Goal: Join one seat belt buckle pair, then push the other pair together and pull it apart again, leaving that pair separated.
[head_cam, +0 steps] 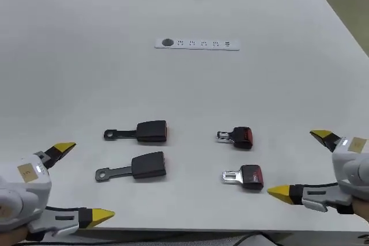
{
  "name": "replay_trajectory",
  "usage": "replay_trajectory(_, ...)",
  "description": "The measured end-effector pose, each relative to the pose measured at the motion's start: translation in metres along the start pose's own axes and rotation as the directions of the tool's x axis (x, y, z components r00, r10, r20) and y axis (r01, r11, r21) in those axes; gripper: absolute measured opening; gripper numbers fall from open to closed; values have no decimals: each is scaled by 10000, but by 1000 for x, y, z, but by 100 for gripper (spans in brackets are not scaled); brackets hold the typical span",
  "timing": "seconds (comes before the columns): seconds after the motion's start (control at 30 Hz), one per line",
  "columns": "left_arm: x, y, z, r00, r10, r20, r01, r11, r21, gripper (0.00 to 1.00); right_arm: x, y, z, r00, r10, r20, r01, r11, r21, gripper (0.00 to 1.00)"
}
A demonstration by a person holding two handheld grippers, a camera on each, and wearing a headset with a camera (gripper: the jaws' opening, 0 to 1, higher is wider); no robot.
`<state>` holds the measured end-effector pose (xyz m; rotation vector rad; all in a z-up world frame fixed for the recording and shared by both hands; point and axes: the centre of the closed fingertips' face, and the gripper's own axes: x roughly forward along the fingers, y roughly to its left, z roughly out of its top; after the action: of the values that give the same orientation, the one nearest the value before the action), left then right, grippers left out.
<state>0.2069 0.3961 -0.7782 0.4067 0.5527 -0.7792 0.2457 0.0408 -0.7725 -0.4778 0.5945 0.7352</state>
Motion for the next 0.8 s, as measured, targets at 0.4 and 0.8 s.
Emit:
replay_trajectory(0.4, -6, 5, 13, 9981, 413, 448, -423, 9989, 222, 99, -2, 13, 1, 9998, 208, -19, -208, 9996, 183, 100)
replay_trajectory(0.8, -6, 4, 10, 9985, 378, 397, -388, 9989, 248, 100, -2, 21, 4, 9995, 314, 39, -315, 9994, 162, 100)
